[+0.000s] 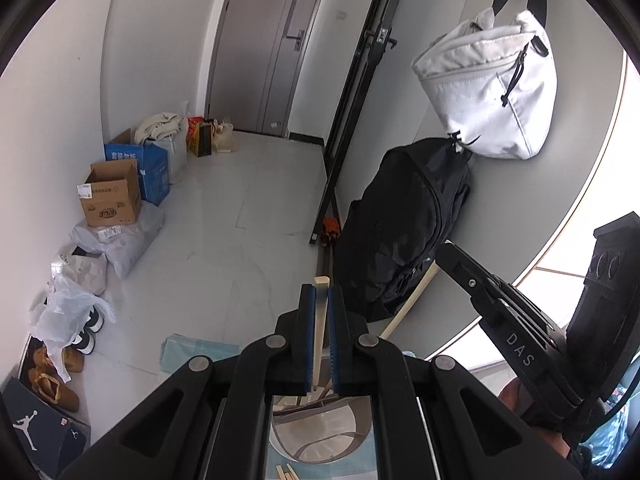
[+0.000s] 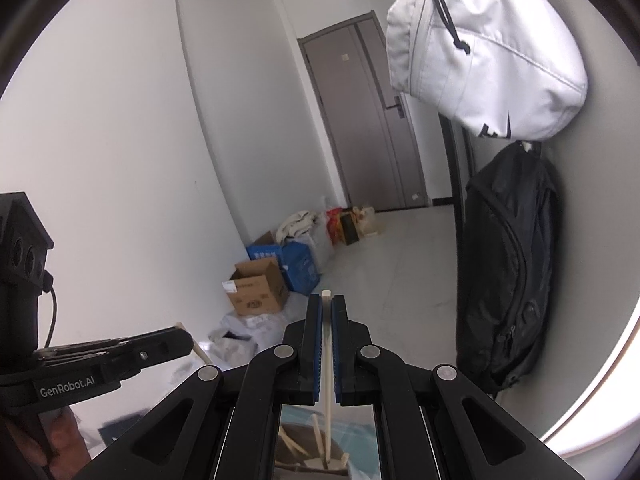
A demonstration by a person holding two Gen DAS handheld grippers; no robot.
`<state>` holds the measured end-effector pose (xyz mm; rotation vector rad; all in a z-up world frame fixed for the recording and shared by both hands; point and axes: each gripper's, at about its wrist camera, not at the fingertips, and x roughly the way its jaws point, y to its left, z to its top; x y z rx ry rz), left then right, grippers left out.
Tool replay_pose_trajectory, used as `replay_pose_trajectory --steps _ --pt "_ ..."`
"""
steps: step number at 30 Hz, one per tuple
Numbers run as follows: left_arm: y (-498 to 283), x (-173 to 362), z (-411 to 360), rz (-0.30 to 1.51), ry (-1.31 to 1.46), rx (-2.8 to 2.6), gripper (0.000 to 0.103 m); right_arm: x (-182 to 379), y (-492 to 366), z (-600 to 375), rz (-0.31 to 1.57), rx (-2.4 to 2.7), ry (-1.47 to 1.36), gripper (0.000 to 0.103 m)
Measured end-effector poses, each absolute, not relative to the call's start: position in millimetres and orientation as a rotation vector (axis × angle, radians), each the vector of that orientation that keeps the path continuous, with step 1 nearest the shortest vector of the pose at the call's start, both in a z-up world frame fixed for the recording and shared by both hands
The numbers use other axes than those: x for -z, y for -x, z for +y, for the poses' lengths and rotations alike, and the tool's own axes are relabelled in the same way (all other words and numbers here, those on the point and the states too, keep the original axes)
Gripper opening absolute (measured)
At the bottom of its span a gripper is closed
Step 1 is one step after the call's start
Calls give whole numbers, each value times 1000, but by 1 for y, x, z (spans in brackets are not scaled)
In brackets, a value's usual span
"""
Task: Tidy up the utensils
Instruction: 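Open both grippers to drop the chopsticks into the holder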
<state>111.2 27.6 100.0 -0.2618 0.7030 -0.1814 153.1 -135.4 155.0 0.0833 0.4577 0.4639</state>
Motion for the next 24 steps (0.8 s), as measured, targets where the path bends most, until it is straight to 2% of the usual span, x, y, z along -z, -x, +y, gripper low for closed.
replay_pose_trajectory --steps 15,16,18,21,24 --pt "-130 -86 22 817 320 342 4 -120 -149 -135 561 -533 -74 6" --pt "-131 -86 21 822 320 349 8 -118 -148 -135 572 -537 -71 6" --pt "-129 -87 23 829 324 340 25 -113 -144 -136 589 -543 -71 7" --pt "-122 -91 33 801 364 303 45 -111 -137 -139 595 -550 -80 7" --pt "-117 -91 39 796 387 263 46 -114 -132 -146 598 -543 -100 9"
